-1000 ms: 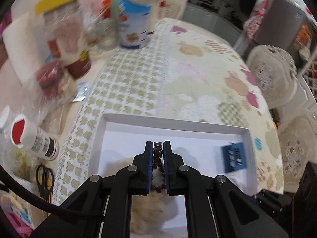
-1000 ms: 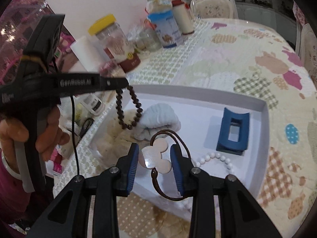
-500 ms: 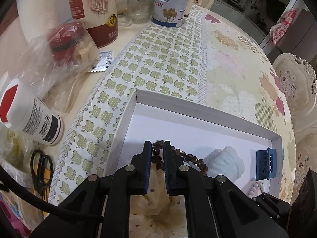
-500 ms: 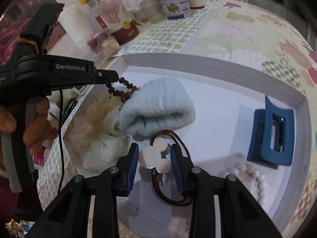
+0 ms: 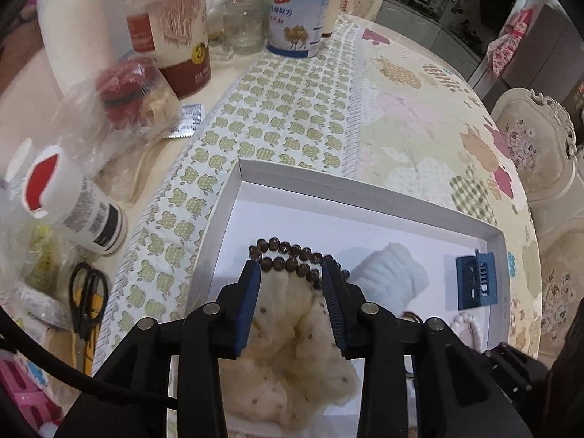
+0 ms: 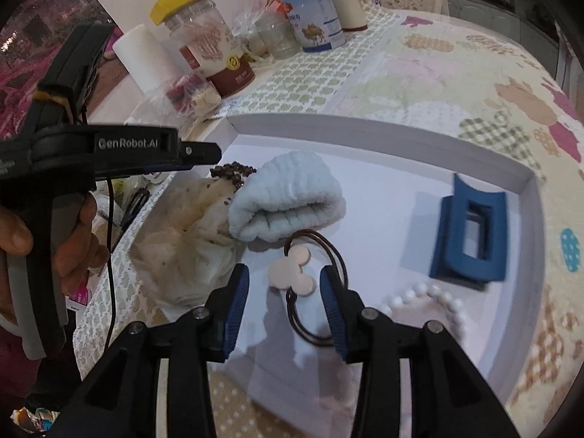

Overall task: Organize jewelry
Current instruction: 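Open both grippers and lift them out of the tray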

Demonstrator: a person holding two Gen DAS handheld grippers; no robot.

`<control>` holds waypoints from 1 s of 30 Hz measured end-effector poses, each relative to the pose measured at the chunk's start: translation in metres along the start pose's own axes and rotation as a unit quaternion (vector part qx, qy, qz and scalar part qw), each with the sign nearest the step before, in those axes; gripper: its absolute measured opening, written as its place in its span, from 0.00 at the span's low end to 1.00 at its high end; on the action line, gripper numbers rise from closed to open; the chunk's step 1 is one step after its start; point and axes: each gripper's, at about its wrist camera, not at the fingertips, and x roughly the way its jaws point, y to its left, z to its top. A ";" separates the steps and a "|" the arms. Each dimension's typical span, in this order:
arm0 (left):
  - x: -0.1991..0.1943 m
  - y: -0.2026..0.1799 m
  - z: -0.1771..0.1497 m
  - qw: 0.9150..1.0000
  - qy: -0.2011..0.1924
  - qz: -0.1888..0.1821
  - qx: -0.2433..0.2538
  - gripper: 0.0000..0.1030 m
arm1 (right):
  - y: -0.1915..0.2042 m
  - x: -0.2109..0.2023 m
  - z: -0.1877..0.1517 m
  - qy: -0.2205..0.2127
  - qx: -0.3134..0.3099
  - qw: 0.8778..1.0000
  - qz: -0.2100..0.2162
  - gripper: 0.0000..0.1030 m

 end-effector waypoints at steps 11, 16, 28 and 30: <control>-0.050 -0.018 -0.045 0.998 -0.038 0.017 0.042 0.24 | 0.014 -0.073 -0.020 -0.063 0.017 0.998 -0.020 0.52; -0.070 -0.023 -0.073 0.997 -0.050 0.019 0.056 0.24 | 0.023 -0.097 -0.037 -0.078 0.023 0.996 -0.040 0.53; -0.107 -0.024 -0.129 0.994 -0.068 0.017 0.082 0.24 | 0.037 -0.134 -0.085 -0.098 0.044 0.992 -0.067 0.56; -0.112 -0.024 -0.136 0.994 -0.068 0.015 0.084 0.24 | 0.038 -0.138 -0.093 -0.100 0.050 0.991 -0.070 0.56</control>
